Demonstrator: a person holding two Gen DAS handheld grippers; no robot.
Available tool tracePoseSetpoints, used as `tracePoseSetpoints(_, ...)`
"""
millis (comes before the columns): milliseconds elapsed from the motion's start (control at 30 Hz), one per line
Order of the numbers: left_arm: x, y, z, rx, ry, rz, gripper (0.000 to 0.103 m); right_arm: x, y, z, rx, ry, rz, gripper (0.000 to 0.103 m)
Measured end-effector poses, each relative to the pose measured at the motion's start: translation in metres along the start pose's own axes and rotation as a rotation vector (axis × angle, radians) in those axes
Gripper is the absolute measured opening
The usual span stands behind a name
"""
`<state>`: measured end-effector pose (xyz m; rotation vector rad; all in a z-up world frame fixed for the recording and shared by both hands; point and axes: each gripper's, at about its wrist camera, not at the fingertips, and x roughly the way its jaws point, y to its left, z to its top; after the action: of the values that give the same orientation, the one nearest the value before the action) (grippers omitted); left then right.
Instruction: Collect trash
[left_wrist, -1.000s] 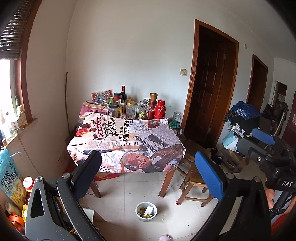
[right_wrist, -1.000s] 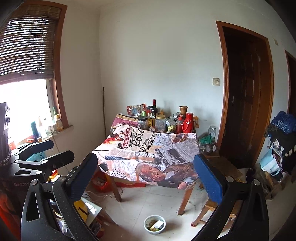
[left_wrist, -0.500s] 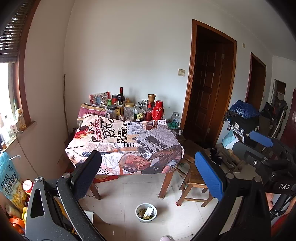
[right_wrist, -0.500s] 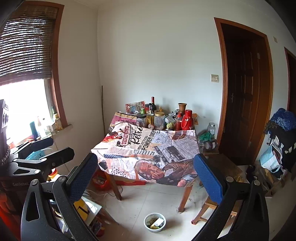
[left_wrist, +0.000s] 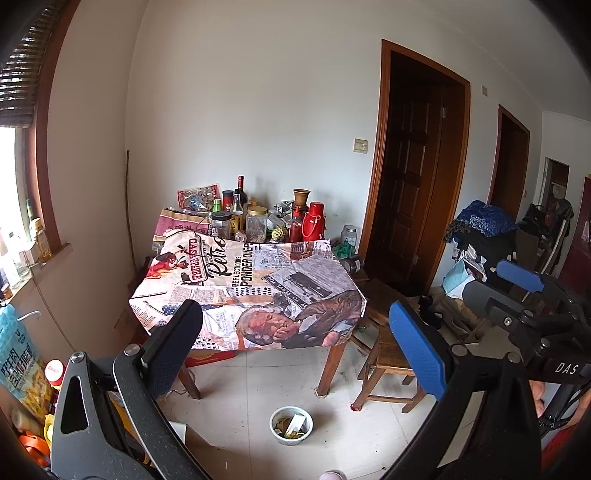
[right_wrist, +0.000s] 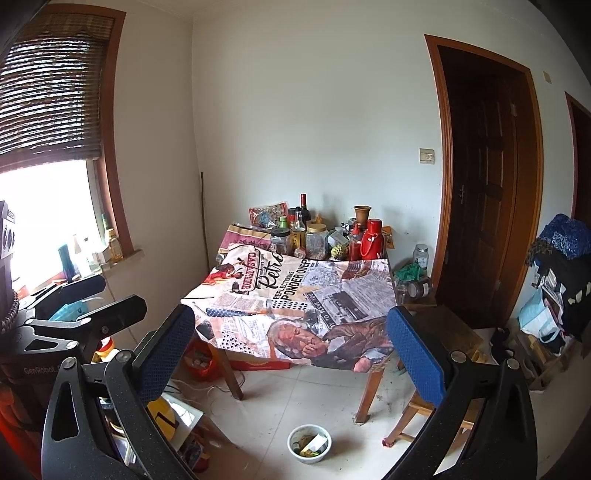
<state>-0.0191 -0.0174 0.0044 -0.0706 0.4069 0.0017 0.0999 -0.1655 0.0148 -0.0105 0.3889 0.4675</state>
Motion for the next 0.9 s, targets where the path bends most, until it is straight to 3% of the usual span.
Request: tracePoseSetpoints(900,-0.0026,-0.0042,0.0051,-0.019,0.000,-0.017,0.102,0.0029,0.0059,0.0010,0.002,0.011,-0.010,0.103)
